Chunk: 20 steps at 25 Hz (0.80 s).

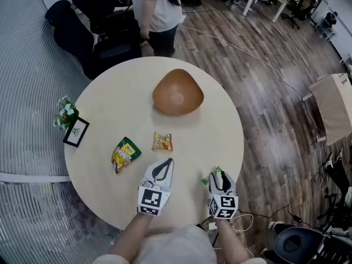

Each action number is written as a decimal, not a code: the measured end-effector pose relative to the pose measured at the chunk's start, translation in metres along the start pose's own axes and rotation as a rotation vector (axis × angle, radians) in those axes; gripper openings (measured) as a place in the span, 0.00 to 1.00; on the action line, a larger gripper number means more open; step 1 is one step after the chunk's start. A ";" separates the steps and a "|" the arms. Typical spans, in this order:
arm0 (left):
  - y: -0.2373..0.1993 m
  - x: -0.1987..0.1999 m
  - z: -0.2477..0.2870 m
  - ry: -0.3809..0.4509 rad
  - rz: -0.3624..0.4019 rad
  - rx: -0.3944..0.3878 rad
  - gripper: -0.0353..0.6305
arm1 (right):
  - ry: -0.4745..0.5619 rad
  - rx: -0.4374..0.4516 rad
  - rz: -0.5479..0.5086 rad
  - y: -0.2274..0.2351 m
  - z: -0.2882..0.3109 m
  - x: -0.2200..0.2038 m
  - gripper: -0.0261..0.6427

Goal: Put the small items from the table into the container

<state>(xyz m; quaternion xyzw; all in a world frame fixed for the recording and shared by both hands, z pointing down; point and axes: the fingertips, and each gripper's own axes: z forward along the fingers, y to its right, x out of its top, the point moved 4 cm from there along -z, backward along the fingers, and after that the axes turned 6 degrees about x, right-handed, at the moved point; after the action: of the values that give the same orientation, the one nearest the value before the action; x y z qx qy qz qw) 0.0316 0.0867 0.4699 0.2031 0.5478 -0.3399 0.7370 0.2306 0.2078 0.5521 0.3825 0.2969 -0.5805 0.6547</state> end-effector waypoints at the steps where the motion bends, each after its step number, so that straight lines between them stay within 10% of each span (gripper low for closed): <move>1: 0.000 -0.002 0.003 -0.007 0.000 -0.004 0.05 | -0.023 -0.020 0.011 0.006 0.006 -0.007 0.36; 10: -0.008 -0.034 0.015 -0.074 -0.008 0.005 0.05 | -0.211 -0.110 0.094 0.023 0.046 -0.054 0.46; 13: -0.011 -0.037 0.017 -0.082 -0.010 0.012 0.05 | -0.278 -0.138 0.085 0.025 0.046 -0.062 0.23; 20: -0.020 -0.039 0.021 -0.086 -0.015 0.030 0.05 | -0.256 -0.123 0.057 0.020 0.050 -0.046 0.13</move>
<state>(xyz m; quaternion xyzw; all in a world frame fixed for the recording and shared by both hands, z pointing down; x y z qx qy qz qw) 0.0244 0.0699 0.5152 0.1953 0.5119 -0.3621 0.7541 0.2403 0.1910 0.6199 0.2729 0.2348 -0.5864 0.7257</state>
